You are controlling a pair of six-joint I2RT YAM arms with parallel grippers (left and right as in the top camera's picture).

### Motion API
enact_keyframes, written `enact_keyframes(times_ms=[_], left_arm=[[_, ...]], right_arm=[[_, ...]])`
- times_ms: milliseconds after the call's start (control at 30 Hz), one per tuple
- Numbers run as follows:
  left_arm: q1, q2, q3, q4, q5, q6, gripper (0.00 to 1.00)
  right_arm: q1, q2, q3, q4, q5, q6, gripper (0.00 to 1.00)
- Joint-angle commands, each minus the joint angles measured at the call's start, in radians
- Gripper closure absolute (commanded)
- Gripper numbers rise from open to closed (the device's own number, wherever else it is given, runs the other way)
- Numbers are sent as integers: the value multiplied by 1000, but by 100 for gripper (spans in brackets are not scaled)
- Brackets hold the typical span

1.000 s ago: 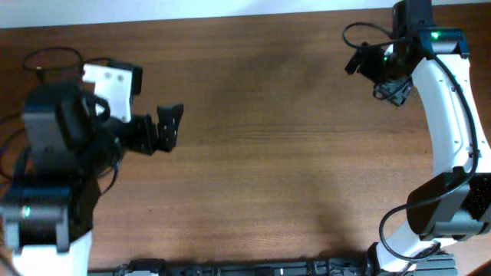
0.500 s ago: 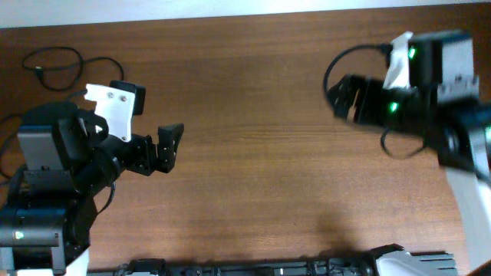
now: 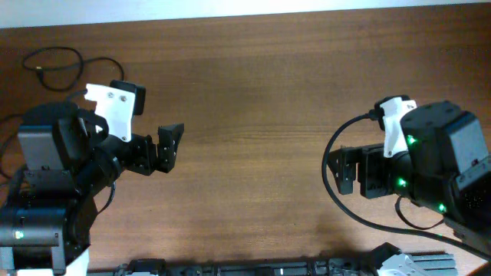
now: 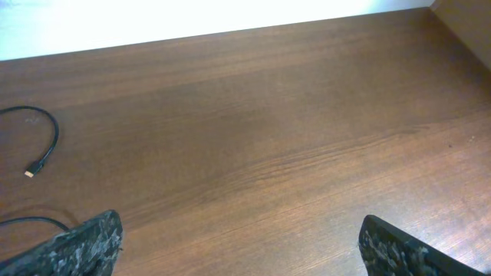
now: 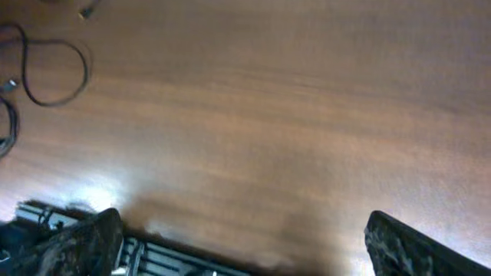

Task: Untangle cables

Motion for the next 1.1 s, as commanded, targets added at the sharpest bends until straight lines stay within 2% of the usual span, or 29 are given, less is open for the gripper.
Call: enact_keyframes(times_ms=[0,200,367,533,667,867,1067], left_arm=[[-5,-1,6,2,11,20,1],[-5,-1,6,2,11,20,1],[-5,-1,6,2,11,20,1],[-5,-1,6,2,11,20,1],[-5,-1,6,2,11,20,1],[-5,-1,6,2,11,20,1],[-5,-1,6,2,11,20,1]], right_arm=[[9,3,4,-11,16,-4,2],[7,-3,2,-9,66,-3,1],[-164,-139,-99,62,86,-14,2],[-364,-433,-462,342,79,-75,1],[-468,-697,-868,624,76,-75,2],[-489,-945,-1315,1046,60,-74,2],[-489,-1081,-1558,1368,50,-77,2]])
